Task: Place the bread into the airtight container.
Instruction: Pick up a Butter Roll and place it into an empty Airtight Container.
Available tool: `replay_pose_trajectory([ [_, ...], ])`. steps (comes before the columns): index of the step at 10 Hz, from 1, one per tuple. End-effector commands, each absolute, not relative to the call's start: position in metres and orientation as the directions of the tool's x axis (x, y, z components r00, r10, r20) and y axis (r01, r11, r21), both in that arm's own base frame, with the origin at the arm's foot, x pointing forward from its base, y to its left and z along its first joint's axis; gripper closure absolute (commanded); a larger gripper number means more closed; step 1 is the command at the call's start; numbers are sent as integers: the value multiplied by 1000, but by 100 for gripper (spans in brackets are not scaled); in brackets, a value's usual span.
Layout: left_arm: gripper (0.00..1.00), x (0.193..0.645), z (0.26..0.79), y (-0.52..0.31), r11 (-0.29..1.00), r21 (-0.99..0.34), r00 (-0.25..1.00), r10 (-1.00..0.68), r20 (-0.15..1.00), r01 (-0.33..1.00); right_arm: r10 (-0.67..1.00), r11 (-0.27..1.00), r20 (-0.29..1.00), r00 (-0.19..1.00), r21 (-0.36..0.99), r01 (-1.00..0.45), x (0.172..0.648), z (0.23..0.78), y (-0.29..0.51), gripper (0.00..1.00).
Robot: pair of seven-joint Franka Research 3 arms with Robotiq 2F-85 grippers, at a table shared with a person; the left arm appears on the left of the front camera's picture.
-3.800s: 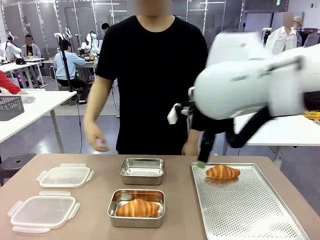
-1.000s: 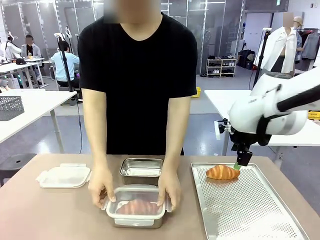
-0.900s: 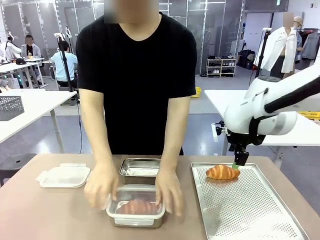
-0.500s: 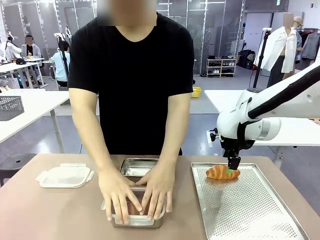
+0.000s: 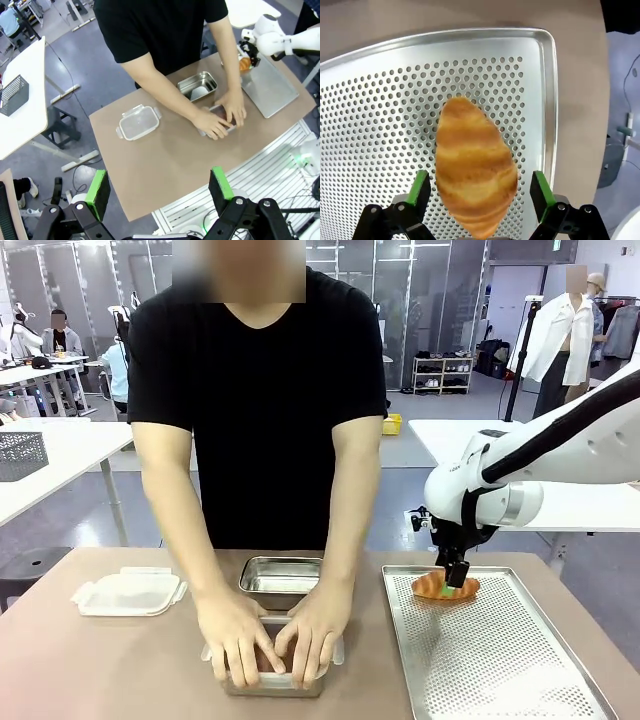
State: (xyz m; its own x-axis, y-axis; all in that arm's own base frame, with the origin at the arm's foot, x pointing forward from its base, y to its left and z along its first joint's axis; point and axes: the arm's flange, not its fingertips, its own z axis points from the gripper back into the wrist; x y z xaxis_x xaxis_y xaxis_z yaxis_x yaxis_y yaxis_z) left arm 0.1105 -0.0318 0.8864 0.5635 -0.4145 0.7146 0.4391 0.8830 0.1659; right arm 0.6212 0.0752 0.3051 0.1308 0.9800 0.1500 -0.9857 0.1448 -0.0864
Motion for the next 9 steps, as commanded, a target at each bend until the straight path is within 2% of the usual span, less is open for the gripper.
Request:
replay_pose_trajectory([
  [1,0,100,890,-33,882,172,552,-416,723,440,976,169,146,161,-44,-985,639,299,72,0],
  [2,0,100,890,-33,882,172,552,-416,723,440,977,173,131,168,-32,-984,640,296,71,13],
  [3,0,100,890,-33,882,172,552,-416,723,440,978,173,122,169,-27,-984,640,295,71,20],
  [6,0,100,890,-33,882,172,552,-416,723,440,978,181,110,178,-15,-983,642,297,73,53],
  [7,0,100,890,-33,882,172,552,-416,723,440,974,198,113,197,-1,-980,638,309,73,56],
  [9,0,100,890,-33,882,172,552,-416,723,440,967,240,101,235,-34,-970,616,356,71,56],
])
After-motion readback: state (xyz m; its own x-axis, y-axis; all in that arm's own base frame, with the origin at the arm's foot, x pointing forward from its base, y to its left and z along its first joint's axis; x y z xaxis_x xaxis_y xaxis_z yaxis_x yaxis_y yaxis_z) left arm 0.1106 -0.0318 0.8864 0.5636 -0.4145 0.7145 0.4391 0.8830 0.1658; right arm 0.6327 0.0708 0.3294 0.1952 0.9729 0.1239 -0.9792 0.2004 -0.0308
